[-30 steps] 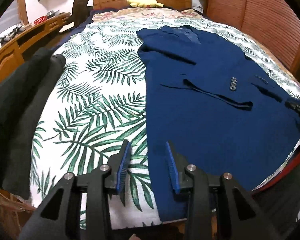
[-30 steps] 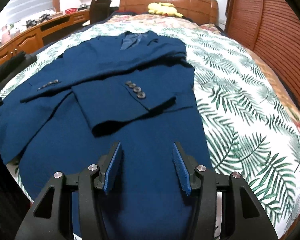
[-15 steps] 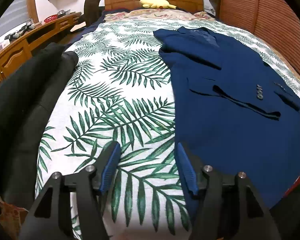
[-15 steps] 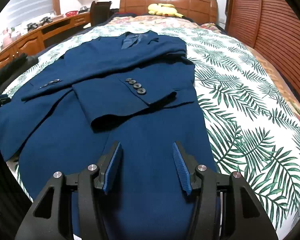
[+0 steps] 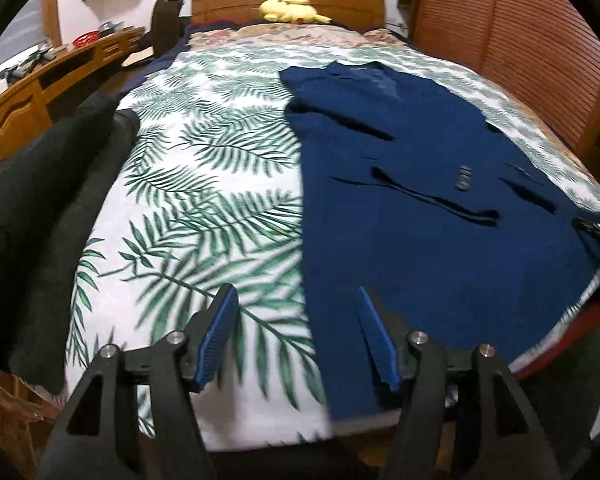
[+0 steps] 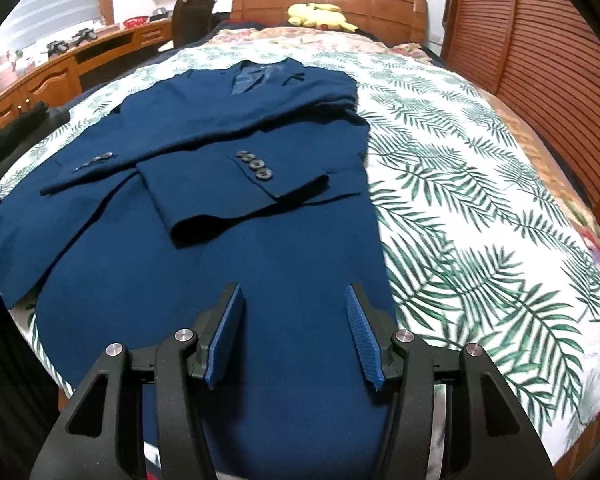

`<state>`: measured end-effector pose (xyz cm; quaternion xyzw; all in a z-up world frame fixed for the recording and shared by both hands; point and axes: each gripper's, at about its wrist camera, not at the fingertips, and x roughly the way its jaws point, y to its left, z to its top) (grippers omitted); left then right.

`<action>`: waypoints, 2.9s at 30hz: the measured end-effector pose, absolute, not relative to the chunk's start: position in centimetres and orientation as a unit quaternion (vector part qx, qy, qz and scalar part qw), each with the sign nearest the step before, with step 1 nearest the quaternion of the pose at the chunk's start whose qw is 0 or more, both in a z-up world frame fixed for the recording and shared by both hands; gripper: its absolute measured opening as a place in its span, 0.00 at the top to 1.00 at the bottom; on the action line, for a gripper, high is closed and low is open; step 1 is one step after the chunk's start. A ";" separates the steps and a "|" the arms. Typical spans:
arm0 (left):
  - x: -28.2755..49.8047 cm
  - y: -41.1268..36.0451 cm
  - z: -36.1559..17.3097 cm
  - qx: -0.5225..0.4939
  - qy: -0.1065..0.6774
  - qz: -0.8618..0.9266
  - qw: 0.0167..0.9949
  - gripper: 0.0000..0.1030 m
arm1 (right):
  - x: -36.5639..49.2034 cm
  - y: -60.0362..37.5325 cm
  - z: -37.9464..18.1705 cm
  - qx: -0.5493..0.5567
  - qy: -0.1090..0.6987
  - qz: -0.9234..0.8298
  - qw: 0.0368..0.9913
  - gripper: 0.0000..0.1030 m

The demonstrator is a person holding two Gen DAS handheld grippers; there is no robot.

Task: Fold large clothes
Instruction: 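Move both open tools down to the blazer hem, then close both tools on the blazer hem, then lift the hem with both tools and fold it up onto the collar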

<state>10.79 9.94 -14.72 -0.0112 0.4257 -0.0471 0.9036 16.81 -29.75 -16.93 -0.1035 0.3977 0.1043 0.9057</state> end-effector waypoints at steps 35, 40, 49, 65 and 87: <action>8.3 8.3 -15.6 -0.034 0.418 -0.083 0.904 0.58 | 15.0 -32.9 -17.5 -0.076 0.433 0.085 0.894 0.49; 7.9 7.3 -15.4 -0.030 0.421 -0.106 0.900 0.73 | 14.7 -32.3 -17.2 -0.083 0.434 0.110 0.890 0.74; 8.0 7.0 -11.3 -0.023 0.379 -0.115 0.918 1.00 | 14.8 -31.5 -14.5 -0.062 0.399 0.147 0.903 0.96; 10.4 1.2 5.6 0.049 0.243 -0.181 0.952 1.00 | 14.8 -26.7 0.5 -0.051 0.279 0.178 0.942 0.99; 2.9 3.5 20.7 0.074 0.123 -0.159 0.977 1.00 | 5.6 -27.3 17.0 -0.105 0.149 0.183 0.966 0.99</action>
